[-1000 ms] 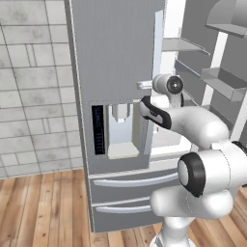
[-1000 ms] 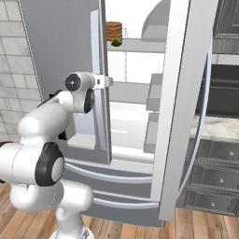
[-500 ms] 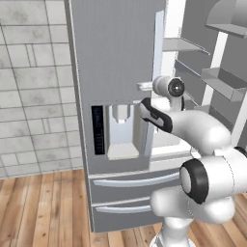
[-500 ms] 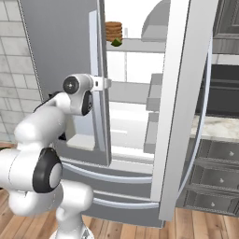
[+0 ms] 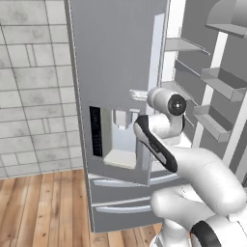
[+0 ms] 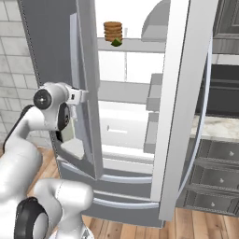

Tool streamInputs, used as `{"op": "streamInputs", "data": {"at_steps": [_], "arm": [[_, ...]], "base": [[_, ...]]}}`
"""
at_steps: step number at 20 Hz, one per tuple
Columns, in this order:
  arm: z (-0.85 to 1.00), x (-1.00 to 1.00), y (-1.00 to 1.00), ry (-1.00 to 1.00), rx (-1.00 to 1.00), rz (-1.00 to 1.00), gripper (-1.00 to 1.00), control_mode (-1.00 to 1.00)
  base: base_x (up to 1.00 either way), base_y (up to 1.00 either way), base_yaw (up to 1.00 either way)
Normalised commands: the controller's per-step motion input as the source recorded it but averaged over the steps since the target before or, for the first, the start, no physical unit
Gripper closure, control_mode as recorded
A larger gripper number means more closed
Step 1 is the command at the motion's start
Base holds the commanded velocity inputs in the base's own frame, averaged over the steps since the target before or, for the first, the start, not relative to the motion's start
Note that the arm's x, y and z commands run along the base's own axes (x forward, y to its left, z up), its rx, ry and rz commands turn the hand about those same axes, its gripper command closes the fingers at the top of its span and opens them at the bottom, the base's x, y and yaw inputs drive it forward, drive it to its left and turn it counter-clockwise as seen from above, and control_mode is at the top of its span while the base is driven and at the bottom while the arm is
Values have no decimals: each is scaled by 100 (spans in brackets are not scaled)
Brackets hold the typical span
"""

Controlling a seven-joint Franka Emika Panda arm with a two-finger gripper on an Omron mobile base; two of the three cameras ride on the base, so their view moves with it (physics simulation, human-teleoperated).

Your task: Take the lemon wedge from the fridge and place it on the plate with fish on the dining counter.

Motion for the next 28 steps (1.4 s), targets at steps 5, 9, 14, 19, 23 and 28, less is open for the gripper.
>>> {"op": "streamInputs", "data": {"at_steps": [5,9,14,19,23,28], "arm": [[48,-94,100,0,11,0,100,-100],[50,-85,100,3,1,-1,-100,-100],[6,-99,62,2,0,-4,-100,-100],[22,-100,-18,-3,1,-10,-100,-100],[62,-100,-45,0,6,-17,-100,-100],[72,-70,-96,15,21,-10,-100,-100]], "base": [[0,0,0],[0,0,0],[0,0,0],[0,0,0],[0,0,0],[0,0,0]]}}
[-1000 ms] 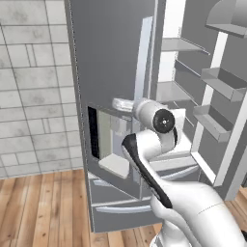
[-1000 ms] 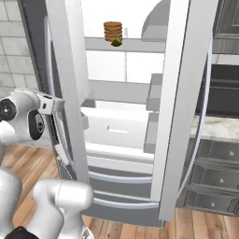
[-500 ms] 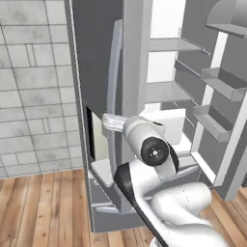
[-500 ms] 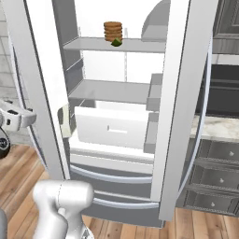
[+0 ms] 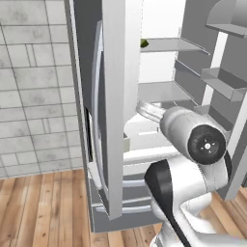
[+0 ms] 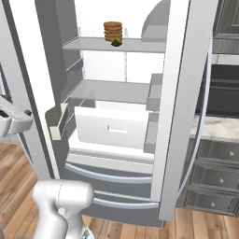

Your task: Take the lemon wedge from the fridge and place it on the plate with fish on the dining counter.

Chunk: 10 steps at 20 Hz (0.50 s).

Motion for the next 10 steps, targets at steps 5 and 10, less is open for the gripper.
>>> {"op": "streamInputs", "data": {"at_steps": [5,10], "arm": [[11,44,-97,22,26,18,-100,-100],[-2,67,-58,17,18,35,-100,-100]], "base": [[0,0,0],[0,0,0]]}}
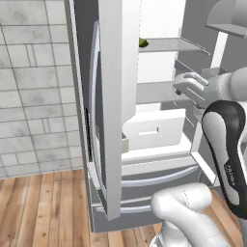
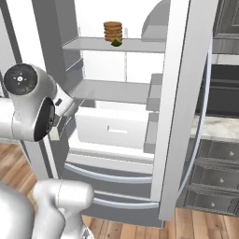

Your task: Take the lemon wedge from the fridge and place it on the plate with fish on the dining counter.

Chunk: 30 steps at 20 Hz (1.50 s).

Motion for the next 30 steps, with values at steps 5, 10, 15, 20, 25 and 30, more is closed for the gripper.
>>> {"op": "streamInputs", "data": {"at_steps": [5,10,15,20,25,30], "arm": [[-26,100,19,15,3,30,-100,-100],[-21,100,60,7,0,30,-100,-100],[-25,71,97,-1,-1,40,-100,-100],[-37,13,100,-11,-5,48,-100,-100],[-45,0,100,-20,-7,46,-100,-100],[-15,-1,60,-8,-3,16,-100,-100]], "base": [[0,0,0],[0,0,0],[0,0,0],[0,0,0],[0,0,0],[0,0,0]]}}
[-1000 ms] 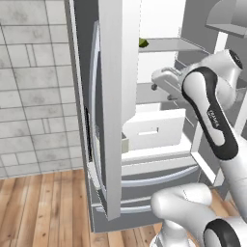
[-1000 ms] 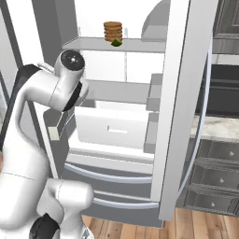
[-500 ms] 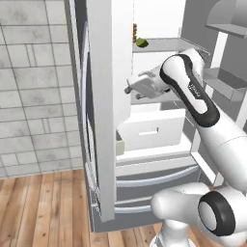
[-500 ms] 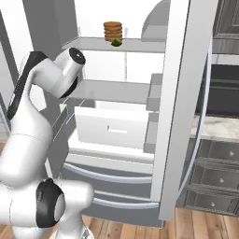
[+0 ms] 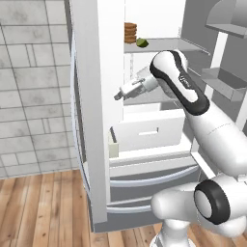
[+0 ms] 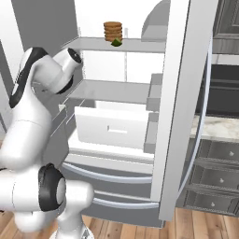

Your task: Take the lemon wedge from the fridge and place it on the plate with fish on the dining counter.

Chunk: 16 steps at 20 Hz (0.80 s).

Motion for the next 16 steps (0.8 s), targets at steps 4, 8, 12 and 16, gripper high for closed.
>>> {"op": "streamInputs", "data": {"at_steps": [4,8,12,16], "arm": [[31,-73,-60,-21,3,-10,-100,-100],[29,-86,-99,-22,1,-27,-100,-100],[5,-86,-99,-8,0,-46,-100,-100],[0,-69,-83,2,0,-56,-100,-100]], "base": [[0,0,0],[0,0,0],[0,0,0],[0,0,0]]}}
